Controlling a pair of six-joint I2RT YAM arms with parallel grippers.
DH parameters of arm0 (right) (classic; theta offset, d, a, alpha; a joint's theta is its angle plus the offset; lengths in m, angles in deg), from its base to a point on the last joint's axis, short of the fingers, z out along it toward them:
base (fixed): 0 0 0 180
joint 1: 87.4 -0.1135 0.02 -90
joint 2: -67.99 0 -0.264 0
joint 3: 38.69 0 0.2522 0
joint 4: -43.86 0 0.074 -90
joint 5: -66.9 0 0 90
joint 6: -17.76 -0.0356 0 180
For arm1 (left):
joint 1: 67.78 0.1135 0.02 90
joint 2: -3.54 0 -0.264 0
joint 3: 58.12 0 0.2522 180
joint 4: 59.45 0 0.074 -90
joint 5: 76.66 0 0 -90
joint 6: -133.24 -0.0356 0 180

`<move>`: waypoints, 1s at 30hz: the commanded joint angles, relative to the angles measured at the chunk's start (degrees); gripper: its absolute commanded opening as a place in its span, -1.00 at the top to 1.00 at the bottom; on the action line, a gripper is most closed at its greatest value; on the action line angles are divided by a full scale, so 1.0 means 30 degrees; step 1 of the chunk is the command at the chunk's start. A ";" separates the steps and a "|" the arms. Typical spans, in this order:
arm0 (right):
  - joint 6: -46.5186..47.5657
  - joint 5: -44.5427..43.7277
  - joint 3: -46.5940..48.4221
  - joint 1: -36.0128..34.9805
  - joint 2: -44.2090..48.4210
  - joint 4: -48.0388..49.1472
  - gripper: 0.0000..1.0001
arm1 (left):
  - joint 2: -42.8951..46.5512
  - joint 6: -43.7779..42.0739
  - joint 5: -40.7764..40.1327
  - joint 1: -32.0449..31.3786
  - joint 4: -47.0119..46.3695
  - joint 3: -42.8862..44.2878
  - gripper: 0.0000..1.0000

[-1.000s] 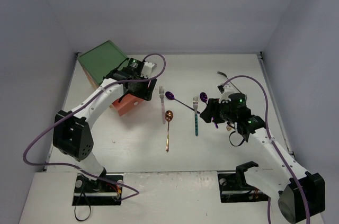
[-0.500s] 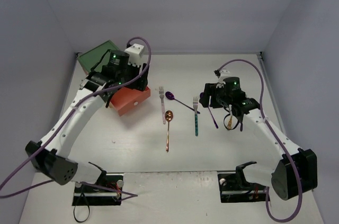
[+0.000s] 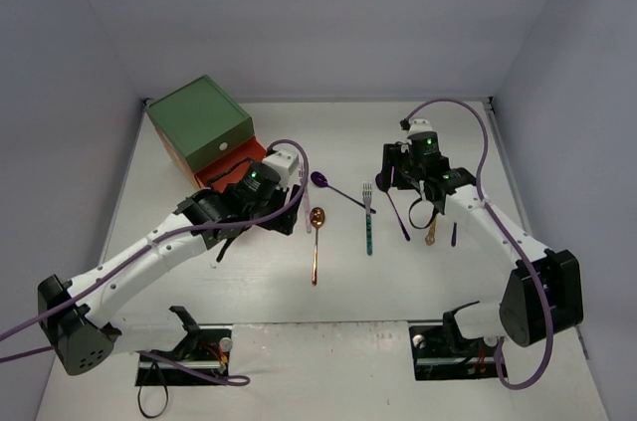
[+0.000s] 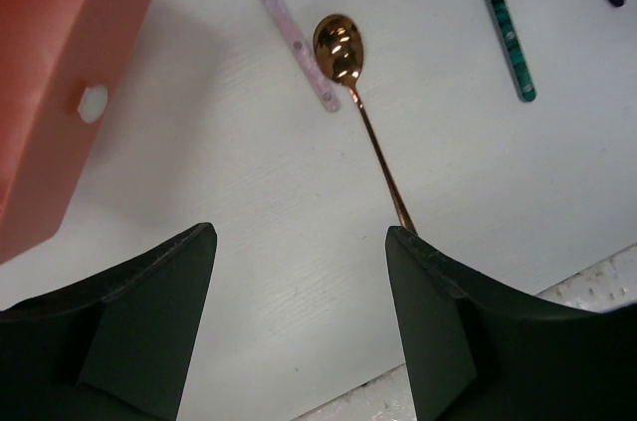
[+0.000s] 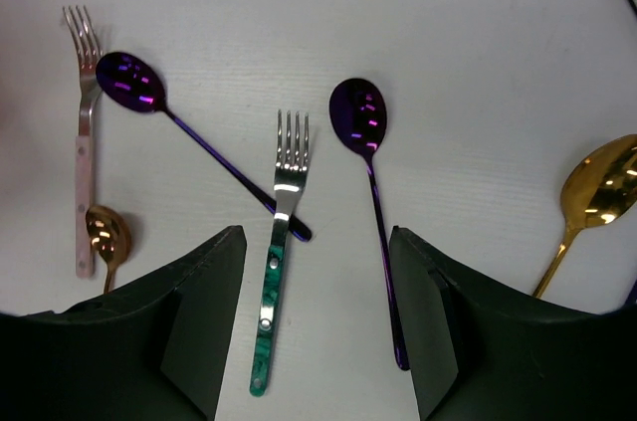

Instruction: Sort the eating utensils into containers

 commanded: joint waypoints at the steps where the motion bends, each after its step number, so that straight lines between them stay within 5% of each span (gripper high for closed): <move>1: -0.0730 -0.3070 0.1534 -0.0295 -0.0758 0.0827 -0.14 | 0.0554 0.1551 -0.0825 0.0022 -0.1825 -0.0272 -0.32; 11: -0.0244 -0.2131 0.0695 -0.0266 -0.0385 0.0829 -0.15 | -0.1084 0.2926 -0.1583 -0.0428 -0.2121 -0.0247 -0.32; 30: -0.1518 -0.0957 -0.3552 0.0138 0.7258 0.0665 -0.17 | -0.9743 0.7494 -0.3106 -0.3267 -0.3846 0.2030 0.02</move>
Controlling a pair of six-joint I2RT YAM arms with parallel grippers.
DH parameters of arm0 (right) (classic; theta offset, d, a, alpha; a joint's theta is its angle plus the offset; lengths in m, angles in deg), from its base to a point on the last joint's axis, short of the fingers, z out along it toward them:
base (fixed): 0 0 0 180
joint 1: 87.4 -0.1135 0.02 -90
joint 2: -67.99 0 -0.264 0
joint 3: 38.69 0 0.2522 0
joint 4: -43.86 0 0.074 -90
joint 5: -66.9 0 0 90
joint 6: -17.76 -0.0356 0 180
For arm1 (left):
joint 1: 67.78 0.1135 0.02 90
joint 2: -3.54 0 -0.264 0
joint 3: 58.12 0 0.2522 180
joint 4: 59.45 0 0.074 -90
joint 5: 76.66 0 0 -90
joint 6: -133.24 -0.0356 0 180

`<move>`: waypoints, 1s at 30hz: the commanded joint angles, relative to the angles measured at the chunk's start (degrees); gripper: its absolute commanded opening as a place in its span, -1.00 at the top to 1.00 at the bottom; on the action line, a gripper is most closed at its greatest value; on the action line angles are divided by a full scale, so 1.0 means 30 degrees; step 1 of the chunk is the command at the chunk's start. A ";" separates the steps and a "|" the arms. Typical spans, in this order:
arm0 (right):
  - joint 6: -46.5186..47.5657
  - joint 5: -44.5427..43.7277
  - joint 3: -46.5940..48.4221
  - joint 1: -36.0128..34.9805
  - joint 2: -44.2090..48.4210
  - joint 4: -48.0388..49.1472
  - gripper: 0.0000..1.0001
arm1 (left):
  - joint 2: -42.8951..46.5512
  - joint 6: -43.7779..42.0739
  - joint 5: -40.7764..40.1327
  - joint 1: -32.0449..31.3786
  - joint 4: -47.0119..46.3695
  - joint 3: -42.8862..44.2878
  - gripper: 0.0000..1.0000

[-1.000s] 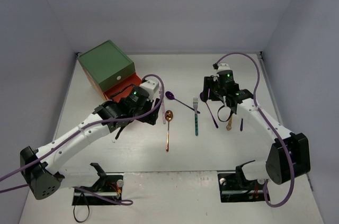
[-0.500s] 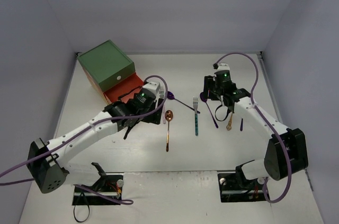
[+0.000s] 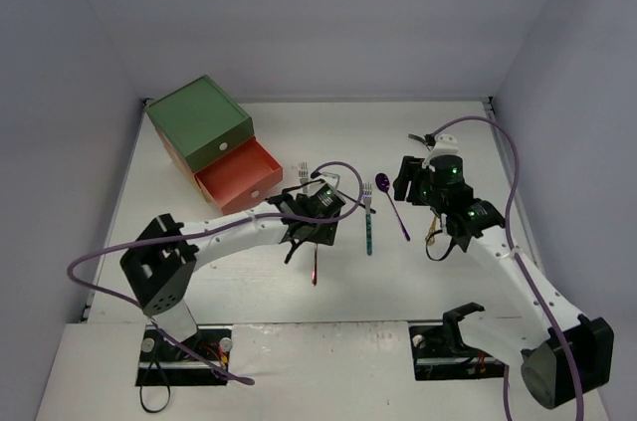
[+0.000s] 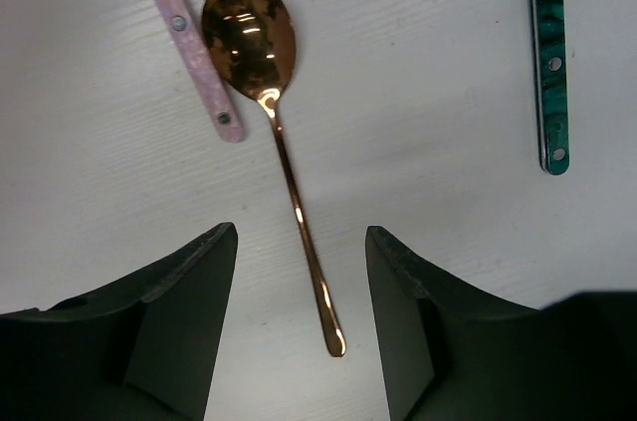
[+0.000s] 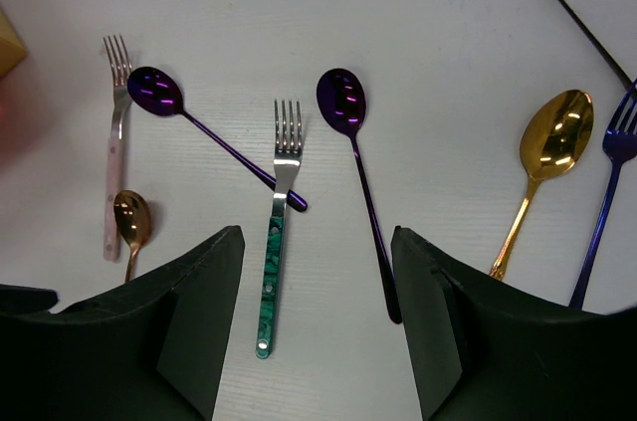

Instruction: Sort the eating utensils into containers

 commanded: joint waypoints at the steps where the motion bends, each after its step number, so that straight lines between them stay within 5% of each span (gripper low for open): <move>1: -0.0456 0.0229 -0.0379 0.0179 0.1457 0.0615 -0.17 | -0.1084 0.1925 -0.0993 -0.0401 -0.0856 0.1118 0.05; 15: -0.0689 0.0875 -0.0957 0.0208 0.1970 0.0547 -0.19 | -0.3599 0.2347 -0.1304 -0.0270 -0.0731 0.1245 0.24; 23: -0.0515 0.0845 -0.1113 0.0208 0.2036 0.0518 -0.19 | -0.4026 0.2308 -0.0975 -0.0138 -0.0670 0.1285 0.99; 30: -0.0371 0.0833 -0.1396 0.0208 0.2422 0.0500 -0.19 | -0.1304 0.1547 -0.1552 -0.0197 0.0594 0.2076 1.00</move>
